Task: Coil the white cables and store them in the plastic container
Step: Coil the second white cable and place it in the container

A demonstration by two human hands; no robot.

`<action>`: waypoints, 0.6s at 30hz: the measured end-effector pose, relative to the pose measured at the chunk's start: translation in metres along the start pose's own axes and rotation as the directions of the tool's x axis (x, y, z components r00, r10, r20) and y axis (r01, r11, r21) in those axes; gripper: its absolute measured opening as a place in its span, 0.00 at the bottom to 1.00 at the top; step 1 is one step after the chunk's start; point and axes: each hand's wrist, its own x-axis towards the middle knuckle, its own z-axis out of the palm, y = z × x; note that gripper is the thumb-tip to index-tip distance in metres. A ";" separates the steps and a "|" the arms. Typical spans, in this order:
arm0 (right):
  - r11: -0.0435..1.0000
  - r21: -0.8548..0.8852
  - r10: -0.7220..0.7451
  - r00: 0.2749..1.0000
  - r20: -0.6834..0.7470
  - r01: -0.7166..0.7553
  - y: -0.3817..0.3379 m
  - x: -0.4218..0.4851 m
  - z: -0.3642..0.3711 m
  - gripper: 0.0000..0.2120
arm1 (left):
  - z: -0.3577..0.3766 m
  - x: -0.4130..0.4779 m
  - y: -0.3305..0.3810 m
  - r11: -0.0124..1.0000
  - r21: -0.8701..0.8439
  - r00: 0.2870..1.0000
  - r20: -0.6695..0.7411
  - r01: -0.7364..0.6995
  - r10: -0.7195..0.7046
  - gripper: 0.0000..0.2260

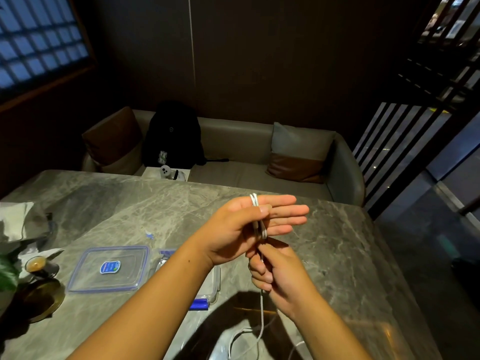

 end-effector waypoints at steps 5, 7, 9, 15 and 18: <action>1.000 0.004 -0.004 1.000 0.019 0.004 0.011 -0.015 0.010 0.19 | -0.010 0.002 0.005 0.999 -0.032 0.997 -0.070 -0.043 0.041 0.19; 0.999 -0.040 0.019 0.999 0.049 -0.017 0.007 -0.026 0.012 0.18 | -0.016 0.001 0.007 0.999 -0.037 0.995 -0.091 -0.028 0.025 0.20; 0.997 -0.061 0.040 0.995 0.088 -0.035 -0.002 -0.035 0.010 0.17 | -0.018 -0.001 0.005 0.999 -0.050 0.996 -0.093 -0.003 -0.002 0.20; 0.932 -0.363 0.087 0.981 0.173 -0.019 -0.029 -0.046 0.000 0.13 | -0.014 -0.001 -0.007 0.986 -0.161 0.993 -0.103 0.034 -0.051 0.20; 0.838 -0.543 0.045 0.984 0.174 0.058 -0.049 -0.051 -0.007 0.10 | -0.012 0.001 -0.010 0.991 -0.112 0.992 -0.087 0.078 -0.088 0.23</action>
